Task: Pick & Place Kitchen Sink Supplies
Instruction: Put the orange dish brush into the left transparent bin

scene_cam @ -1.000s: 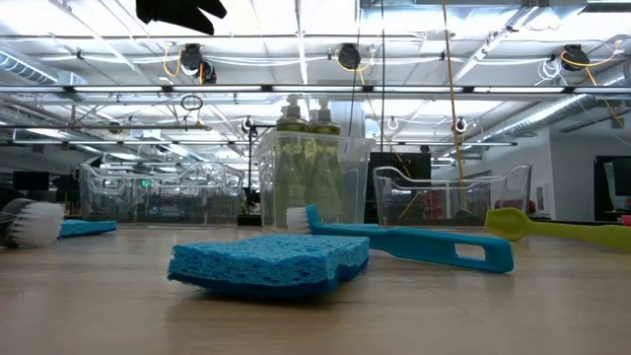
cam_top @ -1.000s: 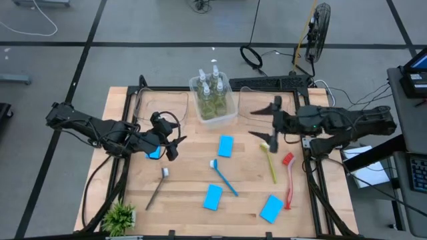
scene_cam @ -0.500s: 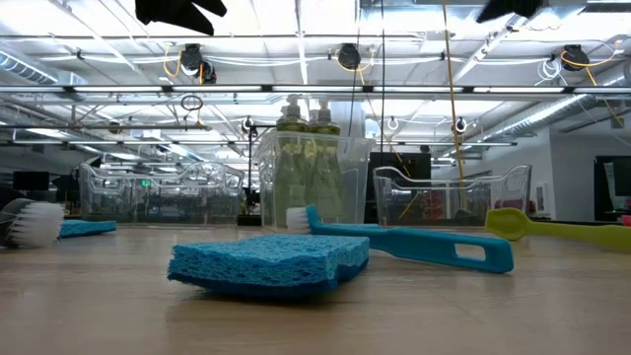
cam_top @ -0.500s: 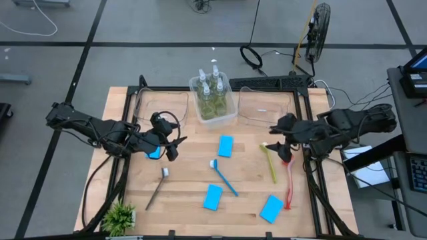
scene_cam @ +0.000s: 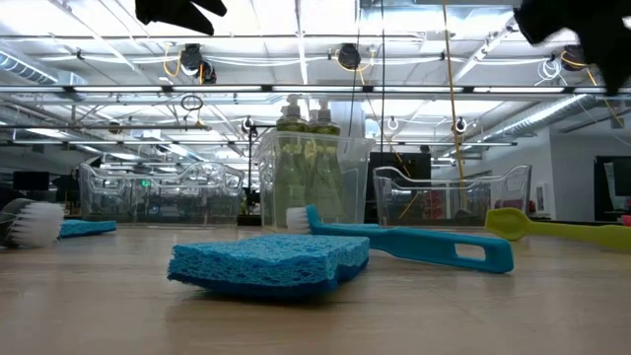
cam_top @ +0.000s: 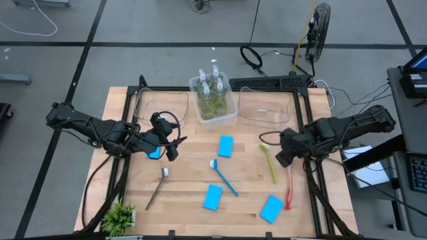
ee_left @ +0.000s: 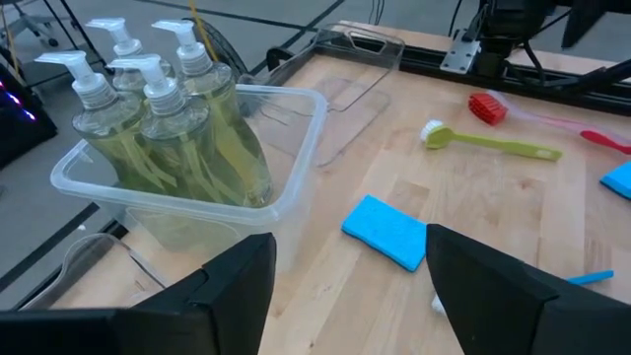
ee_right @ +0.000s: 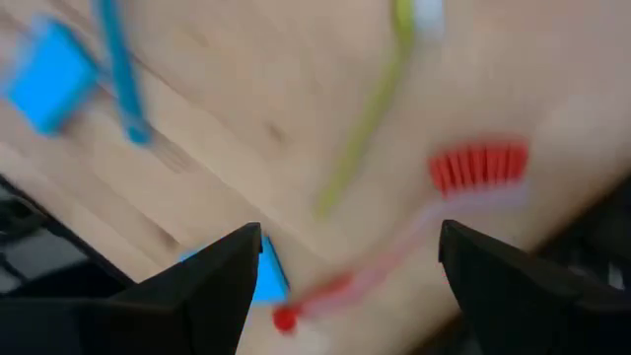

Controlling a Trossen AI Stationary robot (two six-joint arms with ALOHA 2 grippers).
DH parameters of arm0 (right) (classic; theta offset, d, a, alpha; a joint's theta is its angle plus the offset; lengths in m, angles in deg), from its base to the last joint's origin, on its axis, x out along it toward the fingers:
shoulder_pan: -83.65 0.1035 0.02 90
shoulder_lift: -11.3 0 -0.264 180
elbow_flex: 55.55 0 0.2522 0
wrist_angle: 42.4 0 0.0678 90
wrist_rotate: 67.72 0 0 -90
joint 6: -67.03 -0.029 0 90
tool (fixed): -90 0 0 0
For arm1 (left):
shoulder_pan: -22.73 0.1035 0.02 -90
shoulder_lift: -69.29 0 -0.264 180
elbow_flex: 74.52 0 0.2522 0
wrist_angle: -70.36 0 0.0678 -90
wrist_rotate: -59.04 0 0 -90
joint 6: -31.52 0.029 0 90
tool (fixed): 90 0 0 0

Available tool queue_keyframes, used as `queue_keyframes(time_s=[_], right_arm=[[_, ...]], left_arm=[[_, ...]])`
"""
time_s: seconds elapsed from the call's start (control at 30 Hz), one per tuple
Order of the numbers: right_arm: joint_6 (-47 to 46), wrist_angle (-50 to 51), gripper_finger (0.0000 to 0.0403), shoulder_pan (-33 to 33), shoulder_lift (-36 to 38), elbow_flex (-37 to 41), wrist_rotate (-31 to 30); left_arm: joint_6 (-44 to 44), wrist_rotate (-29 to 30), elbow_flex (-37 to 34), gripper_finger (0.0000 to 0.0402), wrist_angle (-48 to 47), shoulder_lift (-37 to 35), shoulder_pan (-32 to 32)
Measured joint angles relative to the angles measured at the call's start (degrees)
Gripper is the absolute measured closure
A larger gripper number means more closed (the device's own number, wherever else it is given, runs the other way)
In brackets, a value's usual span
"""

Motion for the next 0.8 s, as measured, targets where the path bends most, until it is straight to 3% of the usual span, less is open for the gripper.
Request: queue_keyframes(time_s=[0.23, 0.53, 0.8], right_arm=[[-8.0, -3.4, 0.0103, 2.7, 0.0, 13.9, 11.2], [-16.8, -19.4, 0.0103, 7.5, 0.0, 23.7, 11.3], [-25.8, -24.0, 0.0112, 9.8, 0.0, 29.0, 10.8]], left_arm=[[0.0, 0.0, 0.0, 0.0131, 0.0, 0.0, 0.0], [0.2, 0.0, 0.0, 0.0138, 0.0, 0.0, 0.0], [0.2, 0.0, 0.0, 0.0151, 0.0, 0.0, 0.0]])
